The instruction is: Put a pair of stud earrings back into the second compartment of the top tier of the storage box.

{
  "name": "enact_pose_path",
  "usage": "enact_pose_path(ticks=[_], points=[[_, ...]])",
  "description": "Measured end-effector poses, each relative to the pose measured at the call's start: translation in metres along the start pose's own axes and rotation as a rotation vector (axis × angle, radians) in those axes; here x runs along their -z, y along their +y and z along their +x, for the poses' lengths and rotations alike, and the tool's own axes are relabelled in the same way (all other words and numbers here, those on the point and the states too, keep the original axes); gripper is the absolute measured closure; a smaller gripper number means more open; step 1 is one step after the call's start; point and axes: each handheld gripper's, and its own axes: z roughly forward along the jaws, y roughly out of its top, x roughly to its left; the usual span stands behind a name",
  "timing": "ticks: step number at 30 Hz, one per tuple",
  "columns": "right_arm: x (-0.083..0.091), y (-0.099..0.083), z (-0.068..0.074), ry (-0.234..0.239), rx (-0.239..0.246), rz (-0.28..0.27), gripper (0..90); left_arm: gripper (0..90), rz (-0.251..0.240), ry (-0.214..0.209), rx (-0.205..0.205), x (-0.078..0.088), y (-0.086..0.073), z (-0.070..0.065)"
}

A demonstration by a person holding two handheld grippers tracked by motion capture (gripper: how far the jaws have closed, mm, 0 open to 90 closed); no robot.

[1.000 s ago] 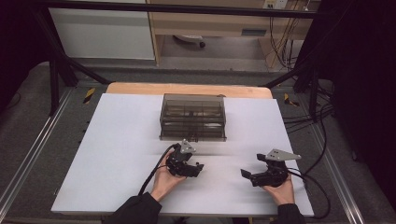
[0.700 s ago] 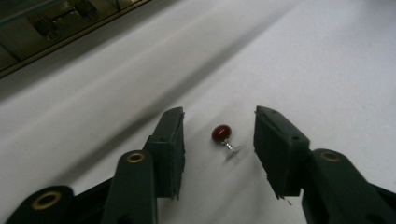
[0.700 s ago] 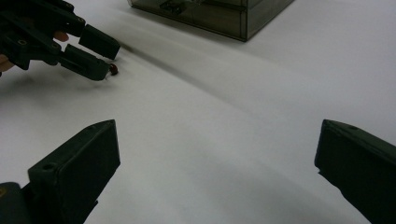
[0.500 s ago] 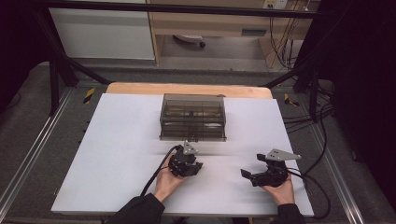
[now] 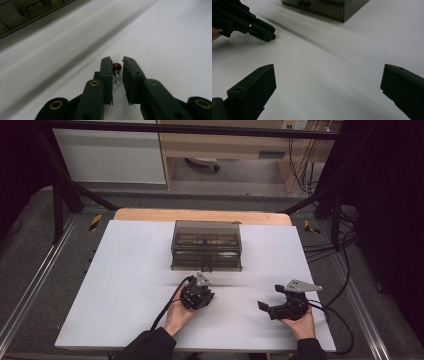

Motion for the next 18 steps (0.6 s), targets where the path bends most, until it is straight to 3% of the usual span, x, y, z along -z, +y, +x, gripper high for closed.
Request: enact_pose_path(ticks=[18], points=[[-0.0001,0.0,-0.0001,0.001,0.002,0.0,0.6,81.8,0.002,-0.022,0.006,0.0003,0.0018,0.0044]])
